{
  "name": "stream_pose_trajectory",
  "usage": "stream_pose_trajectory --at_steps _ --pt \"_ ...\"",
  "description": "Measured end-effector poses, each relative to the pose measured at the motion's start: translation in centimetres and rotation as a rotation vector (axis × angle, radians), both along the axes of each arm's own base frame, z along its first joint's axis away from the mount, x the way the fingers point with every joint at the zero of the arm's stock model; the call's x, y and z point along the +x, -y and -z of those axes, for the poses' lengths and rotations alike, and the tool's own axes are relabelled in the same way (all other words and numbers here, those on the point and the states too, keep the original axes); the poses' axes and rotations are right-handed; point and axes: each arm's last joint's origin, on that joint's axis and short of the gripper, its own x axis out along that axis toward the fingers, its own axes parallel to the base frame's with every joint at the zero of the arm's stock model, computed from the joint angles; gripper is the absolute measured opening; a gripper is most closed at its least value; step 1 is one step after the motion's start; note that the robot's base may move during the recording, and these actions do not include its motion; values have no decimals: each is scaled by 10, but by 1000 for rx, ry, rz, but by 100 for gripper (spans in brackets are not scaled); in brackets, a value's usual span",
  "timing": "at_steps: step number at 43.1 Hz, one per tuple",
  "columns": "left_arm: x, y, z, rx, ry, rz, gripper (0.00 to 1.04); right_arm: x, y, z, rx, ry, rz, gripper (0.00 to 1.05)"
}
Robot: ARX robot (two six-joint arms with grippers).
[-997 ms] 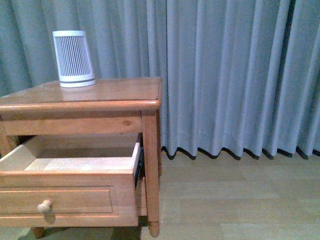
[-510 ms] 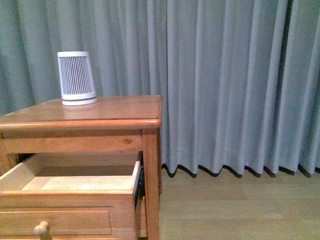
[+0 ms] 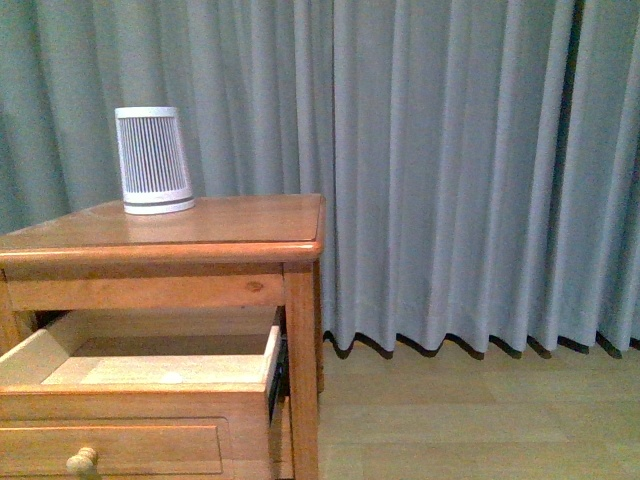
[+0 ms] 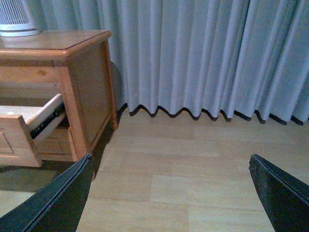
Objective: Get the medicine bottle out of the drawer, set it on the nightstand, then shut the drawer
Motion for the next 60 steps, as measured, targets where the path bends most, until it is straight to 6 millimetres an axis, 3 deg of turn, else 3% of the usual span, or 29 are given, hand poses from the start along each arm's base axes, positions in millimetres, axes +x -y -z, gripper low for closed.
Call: stream_pose_trajectory --at_steps 32,35,40,48,53,60 --pt "-19 0 19 -1 7 0 4 0 0 0 0 0 0 98" --pt "-20 0 19 0 12 2 20 0 0 0 0 0 0 98" --pt "-20 0 19 0 12 3 38 0 0 0 0 0 3 98" --pt "-20 0 19 0 13 2 79 0 0 0 0 0 3 98" --pt "-20 0 19 -1 15 0 96 0 0 0 0 1 3 98" --pt "-20 0 19 0 14 0 98 0 0 0 0 -1 0 98"
